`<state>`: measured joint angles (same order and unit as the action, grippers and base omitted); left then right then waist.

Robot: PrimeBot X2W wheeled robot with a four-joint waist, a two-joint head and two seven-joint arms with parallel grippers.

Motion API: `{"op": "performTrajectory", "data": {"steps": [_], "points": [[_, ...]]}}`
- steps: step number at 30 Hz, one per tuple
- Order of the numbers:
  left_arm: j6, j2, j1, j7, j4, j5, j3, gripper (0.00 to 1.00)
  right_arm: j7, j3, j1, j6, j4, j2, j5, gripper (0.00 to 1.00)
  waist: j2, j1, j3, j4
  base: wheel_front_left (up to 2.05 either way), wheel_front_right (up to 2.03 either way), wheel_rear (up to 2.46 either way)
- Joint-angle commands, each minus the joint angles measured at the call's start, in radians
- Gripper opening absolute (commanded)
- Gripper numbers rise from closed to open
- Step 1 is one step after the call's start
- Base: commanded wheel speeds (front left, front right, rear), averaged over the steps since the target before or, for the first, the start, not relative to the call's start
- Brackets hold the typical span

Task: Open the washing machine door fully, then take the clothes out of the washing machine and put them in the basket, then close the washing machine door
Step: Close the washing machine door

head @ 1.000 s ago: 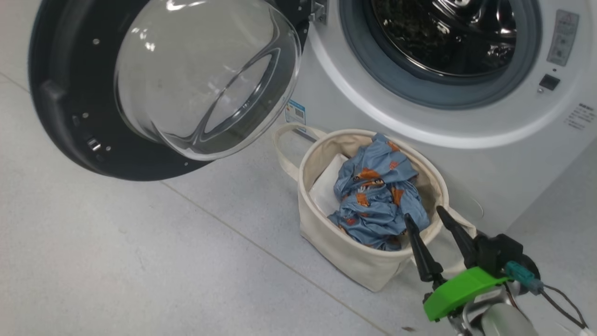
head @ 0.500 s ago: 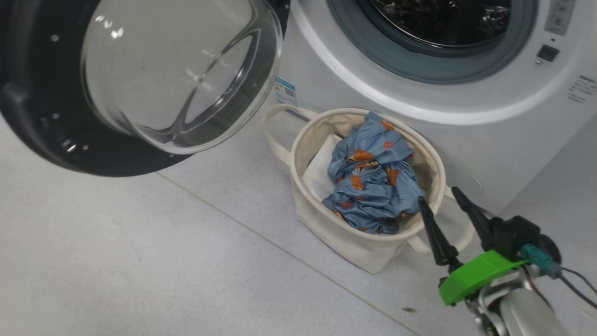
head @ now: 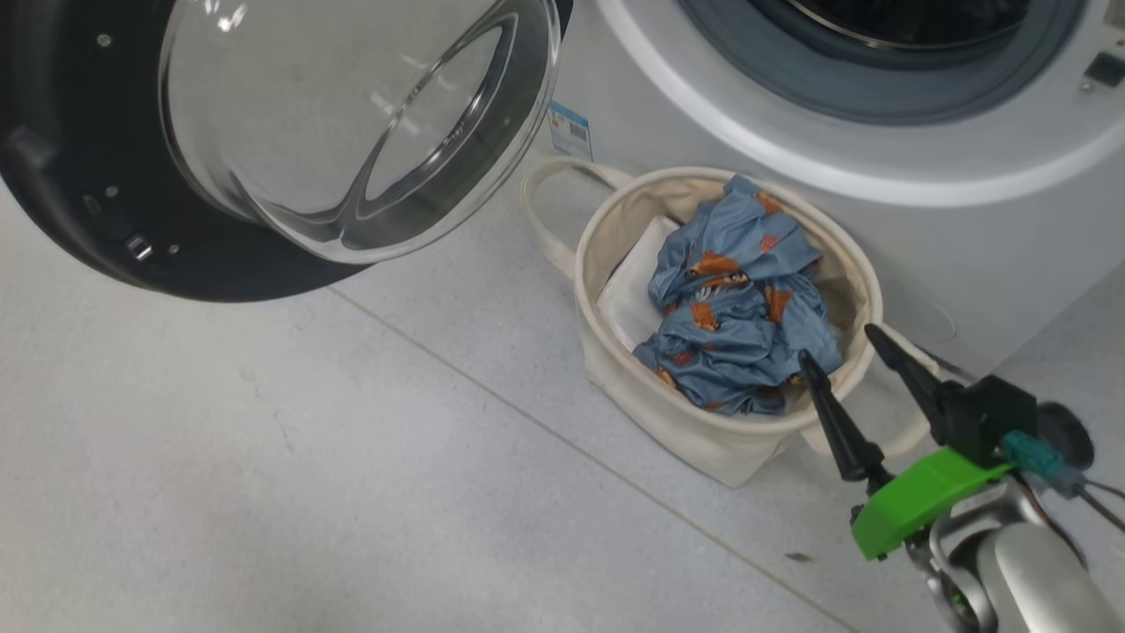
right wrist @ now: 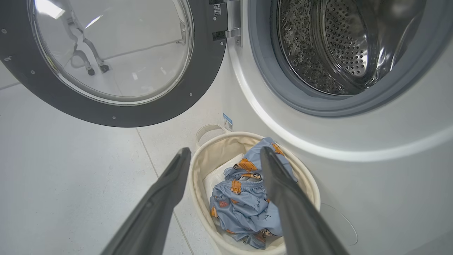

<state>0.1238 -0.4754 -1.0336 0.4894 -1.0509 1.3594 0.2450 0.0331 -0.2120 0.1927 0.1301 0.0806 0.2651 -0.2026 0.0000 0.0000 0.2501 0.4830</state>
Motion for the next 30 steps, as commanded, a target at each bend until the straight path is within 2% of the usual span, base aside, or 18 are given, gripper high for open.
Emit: {"op": "performTrajectory", "data": {"steps": [1, 11, 20, 30], "points": [[0.007, -0.06, -0.029, -0.012, 0.037, 0.008, 0.015, 0.0, -0.008, -0.016, 0.028, 0.001, -0.051, 0.019, 0.002, 1.0, 0.0, 0.0, 0.021, 0.001, 0.0, 0.0, 0.0], [0.007, -0.047, -0.034, -0.074, 0.047, 0.038, 0.018, 0.0, -0.053, 0.002, 0.018, 0.001, -0.121, 0.056, 0.014, 1.0, 0.0, 0.0, 0.077, -0.002, 0.0, 0.0, 0.0], [0.007, -0.044, -0.044, -0.136, 0.038, 0.024, -0.024, 0.0, -0.082, 0.029, 0.001, 0.001, -0.171, 0.07, 0.024, 1.0, 0.0, 0.0, 0.101, -0.01, 0.0, 0.0, 0.0], [0.007, -0.036, -0.006, -0.064, 0.093, 0.025, -0.118, 0.0, -0.076, 0.037, -0.02, 0.001, -0.174, 0.058, 0.024, 1.0, 0.0, 0.0, 0.078, -0.008, 0.0, 0.0, 0.0]]}}
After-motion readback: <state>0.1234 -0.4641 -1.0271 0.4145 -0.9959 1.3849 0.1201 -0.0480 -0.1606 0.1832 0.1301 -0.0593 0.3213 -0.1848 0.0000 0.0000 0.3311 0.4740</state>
